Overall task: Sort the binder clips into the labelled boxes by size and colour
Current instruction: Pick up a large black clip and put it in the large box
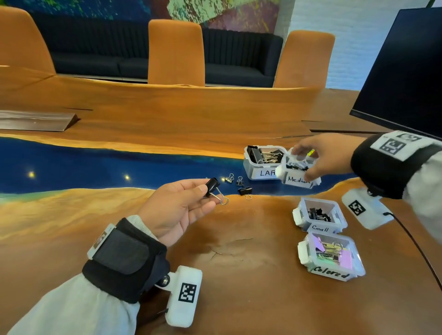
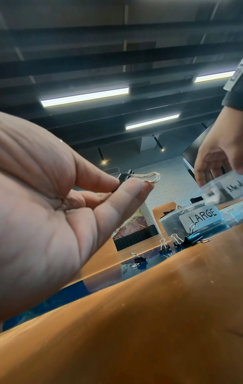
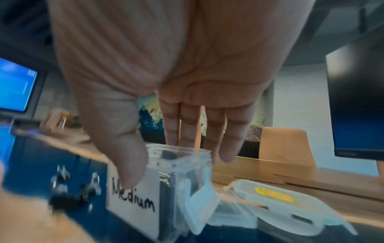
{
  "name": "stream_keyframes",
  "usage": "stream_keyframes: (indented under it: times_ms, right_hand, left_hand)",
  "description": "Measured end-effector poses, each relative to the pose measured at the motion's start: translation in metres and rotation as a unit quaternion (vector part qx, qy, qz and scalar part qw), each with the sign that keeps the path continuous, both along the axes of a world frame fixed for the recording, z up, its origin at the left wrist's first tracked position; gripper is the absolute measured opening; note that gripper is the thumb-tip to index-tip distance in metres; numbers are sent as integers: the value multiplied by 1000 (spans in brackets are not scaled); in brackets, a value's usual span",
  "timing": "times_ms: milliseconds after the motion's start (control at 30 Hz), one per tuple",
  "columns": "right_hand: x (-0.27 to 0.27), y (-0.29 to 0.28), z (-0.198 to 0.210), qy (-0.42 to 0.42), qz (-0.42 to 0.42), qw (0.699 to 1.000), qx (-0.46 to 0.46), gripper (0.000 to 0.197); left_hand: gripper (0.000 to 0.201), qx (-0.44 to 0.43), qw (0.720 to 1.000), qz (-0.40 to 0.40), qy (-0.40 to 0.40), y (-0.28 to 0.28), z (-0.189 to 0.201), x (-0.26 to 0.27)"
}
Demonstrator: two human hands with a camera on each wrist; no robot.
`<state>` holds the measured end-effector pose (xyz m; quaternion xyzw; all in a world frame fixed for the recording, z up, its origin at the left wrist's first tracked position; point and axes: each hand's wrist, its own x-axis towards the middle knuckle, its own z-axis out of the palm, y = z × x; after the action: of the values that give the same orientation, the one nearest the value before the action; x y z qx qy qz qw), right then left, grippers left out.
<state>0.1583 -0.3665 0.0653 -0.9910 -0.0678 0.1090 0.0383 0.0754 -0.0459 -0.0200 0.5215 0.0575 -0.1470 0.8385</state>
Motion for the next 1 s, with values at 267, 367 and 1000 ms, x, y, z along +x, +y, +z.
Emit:
stream_keyframes:
  times_ms: [267, 367, 1000]
  right_hand:
    - [-21, 30, 28, -4, 27, 997, 75, 61]
    - [-41, 53, 27, -28, 48, 995, 86, 65]
    - [-115, 111, -40, -84, 16, 912, 401, 80]
  left_hand:
    - [26, -24, 1000, 7, 10, -1, 3, -1]
    - [26, -42, 999, 7, 5, -1, 6, -3]
    - [35, 79, 976, 25, -199, 8, 26, -17]
